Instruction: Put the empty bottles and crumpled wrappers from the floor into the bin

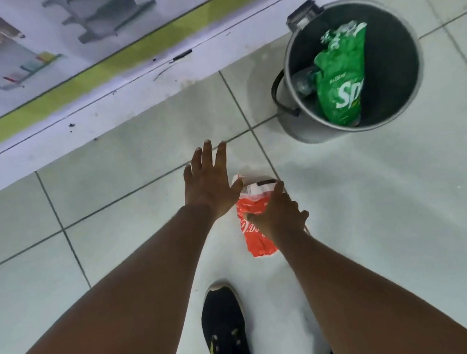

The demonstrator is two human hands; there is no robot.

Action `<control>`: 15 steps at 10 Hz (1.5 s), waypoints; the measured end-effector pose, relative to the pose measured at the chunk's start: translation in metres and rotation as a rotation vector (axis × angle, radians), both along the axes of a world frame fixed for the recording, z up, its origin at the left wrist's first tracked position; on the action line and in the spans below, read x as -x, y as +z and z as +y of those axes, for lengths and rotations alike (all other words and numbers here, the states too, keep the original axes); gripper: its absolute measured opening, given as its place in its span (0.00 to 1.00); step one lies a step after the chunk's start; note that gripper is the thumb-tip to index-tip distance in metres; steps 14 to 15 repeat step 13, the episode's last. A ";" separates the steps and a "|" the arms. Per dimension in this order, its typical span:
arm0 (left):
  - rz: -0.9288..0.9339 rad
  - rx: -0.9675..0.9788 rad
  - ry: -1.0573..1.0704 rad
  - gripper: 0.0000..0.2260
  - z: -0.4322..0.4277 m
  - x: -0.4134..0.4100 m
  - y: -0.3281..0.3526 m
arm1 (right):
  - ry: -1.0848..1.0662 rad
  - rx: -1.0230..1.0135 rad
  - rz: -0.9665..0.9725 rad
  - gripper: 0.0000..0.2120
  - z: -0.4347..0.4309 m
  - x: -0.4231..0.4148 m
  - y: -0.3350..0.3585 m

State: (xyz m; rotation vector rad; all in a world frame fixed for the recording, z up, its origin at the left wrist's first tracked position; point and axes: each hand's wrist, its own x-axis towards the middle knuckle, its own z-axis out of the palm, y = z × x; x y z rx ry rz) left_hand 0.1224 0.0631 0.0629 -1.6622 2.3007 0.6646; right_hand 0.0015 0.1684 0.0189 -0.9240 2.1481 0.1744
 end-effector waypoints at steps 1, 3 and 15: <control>0.009 -0.031 0.032 0.37 0.007 -0.013 -0.018 | 0.008 -0.056 0.061 0.59 -0.004 -0.014 -0.024; -0.012 -0.041 0.088 0.39 0.025 -0.040 -0.012 | 0.158 0.047 0.079 0.43 -0.017 -0.001 -0.014; 0.190 0.236 0.011 0.36 -0.067 0.106 0.230 | -0.047 0.355 0.028 0.65 -0.121 0.212 0.244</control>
